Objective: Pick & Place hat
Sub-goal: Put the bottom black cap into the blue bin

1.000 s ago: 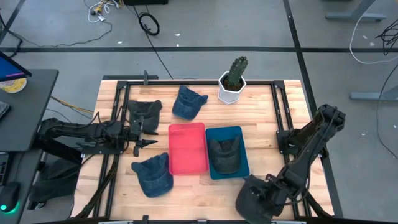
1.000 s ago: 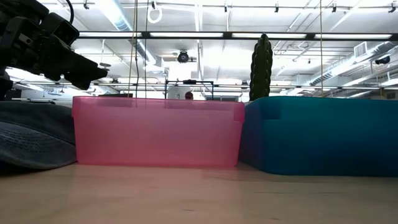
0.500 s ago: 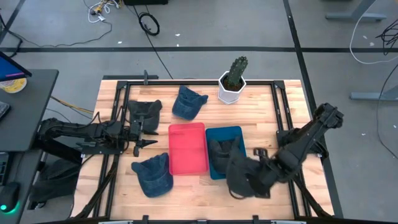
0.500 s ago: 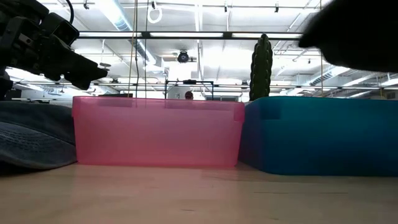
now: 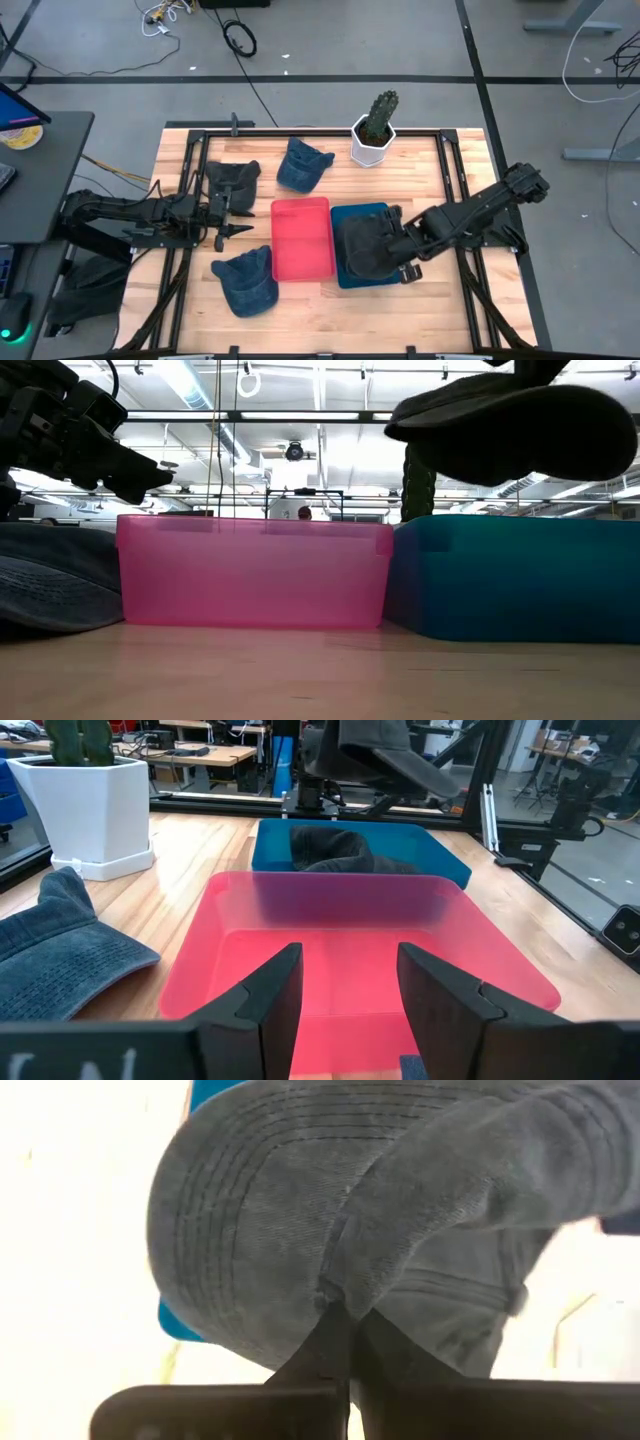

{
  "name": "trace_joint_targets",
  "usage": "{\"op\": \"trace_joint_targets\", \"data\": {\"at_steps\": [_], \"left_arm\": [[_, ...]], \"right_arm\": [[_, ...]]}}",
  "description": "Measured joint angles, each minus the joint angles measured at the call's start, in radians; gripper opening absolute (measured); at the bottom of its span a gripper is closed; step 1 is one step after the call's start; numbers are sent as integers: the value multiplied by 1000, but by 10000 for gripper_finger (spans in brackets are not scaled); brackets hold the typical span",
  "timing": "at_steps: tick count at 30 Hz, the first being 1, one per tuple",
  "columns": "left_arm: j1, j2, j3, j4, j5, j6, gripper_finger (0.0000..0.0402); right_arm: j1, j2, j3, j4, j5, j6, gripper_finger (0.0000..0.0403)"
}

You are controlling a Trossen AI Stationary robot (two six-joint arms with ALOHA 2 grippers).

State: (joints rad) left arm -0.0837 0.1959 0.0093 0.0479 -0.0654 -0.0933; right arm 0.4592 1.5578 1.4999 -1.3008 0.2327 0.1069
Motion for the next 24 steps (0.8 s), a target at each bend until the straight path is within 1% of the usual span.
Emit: {"op": "trace_joint_targets", "data": {"at_steps": [5, 13, 20, 24], "left_arm": [[0, 0, 0, 0, 0, 0, 170], [0, 0, 0, 0, 0, 0, 170], [0, 0, 0, 0, 0, 0, 170], [0, 0, 0, 0, 0, 0, 170]], "right_arm": [[-26, 0, -30, 21, 17, -15, 0], [-42, 1, -190, 164, 9, -61, 0], [-65, 1, -280, 253, -20, -45, 0], [-79, 1, -341, 321, -63, -54, 0]]}}
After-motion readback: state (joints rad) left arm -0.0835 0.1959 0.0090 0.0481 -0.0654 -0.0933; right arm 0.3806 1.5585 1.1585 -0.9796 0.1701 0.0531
